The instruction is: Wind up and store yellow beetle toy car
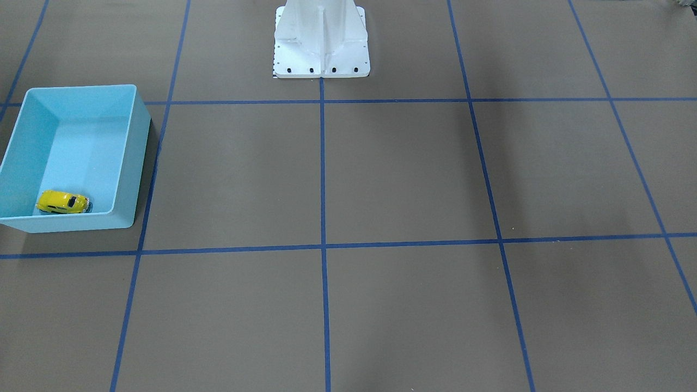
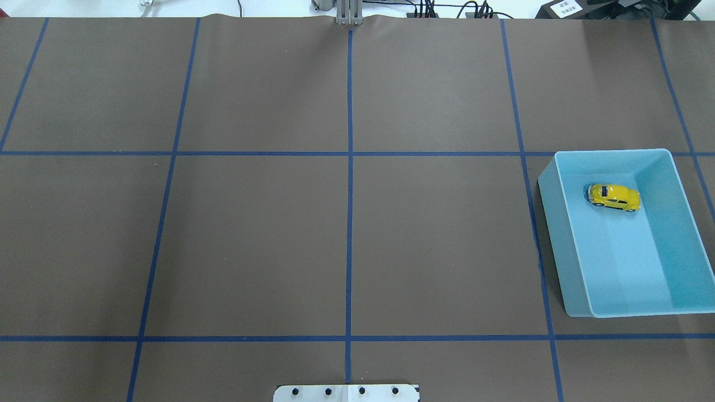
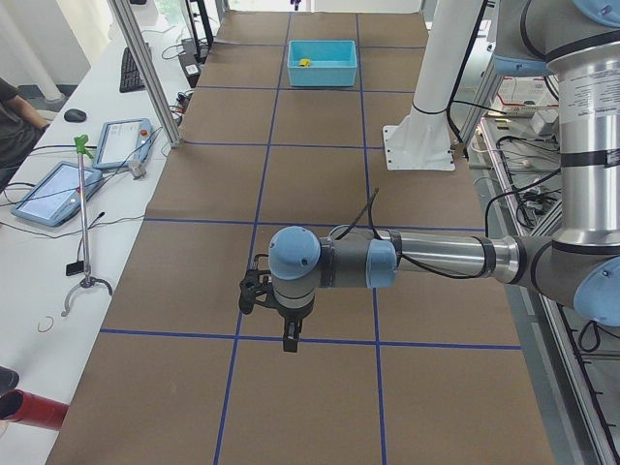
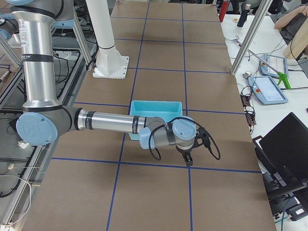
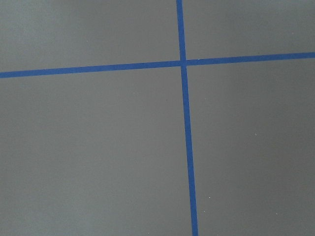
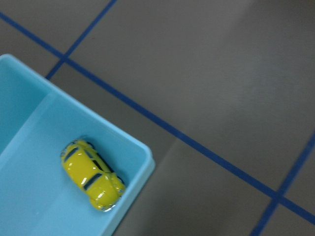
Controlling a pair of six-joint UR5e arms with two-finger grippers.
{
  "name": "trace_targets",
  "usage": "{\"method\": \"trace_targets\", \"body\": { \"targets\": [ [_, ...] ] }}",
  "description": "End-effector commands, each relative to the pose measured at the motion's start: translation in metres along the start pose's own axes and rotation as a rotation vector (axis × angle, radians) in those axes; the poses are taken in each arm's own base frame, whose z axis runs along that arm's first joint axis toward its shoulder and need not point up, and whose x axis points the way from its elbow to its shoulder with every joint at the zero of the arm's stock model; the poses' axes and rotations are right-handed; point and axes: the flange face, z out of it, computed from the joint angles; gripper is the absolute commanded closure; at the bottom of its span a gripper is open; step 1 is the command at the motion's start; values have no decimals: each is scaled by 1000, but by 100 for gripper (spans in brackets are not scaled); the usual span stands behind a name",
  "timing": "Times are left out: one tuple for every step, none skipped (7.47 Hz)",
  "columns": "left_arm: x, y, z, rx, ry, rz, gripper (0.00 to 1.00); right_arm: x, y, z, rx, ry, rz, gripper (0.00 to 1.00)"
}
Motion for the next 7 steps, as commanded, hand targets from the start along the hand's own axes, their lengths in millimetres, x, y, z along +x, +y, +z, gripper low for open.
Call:
{"method": "trace_targets", "body": {
  "targets": [
    [-1, 0, 0, 0, 0, -1, 0, 9, -18, -4, -122, 40, 441, 0],
    [-1, 0, 0, 0, 0, -1, 0, 16, -11, 3, -133, 53, 630, 0],
    [0, -1, 1, -1, 0, 0, 0, 17, -8, 4, -134, 58, 637, 0],
    [-1, 0, 1, -2, 0, -1, 0, 19, -5, 5, -136, 70, 638, 0],
    [0, -1, 1, -1, 0, 0, 0, 22, 1, 8, -144, 70, 646, 0],
    [0, -1, 0, 0, 0, 1, 0, 17, 4, 3, -135, 69, 620, 0],
    [0, -1, -1, 2, 0, 1, 0, 8, 25, -2, -126, 67, 593, 0]
  ]
}}
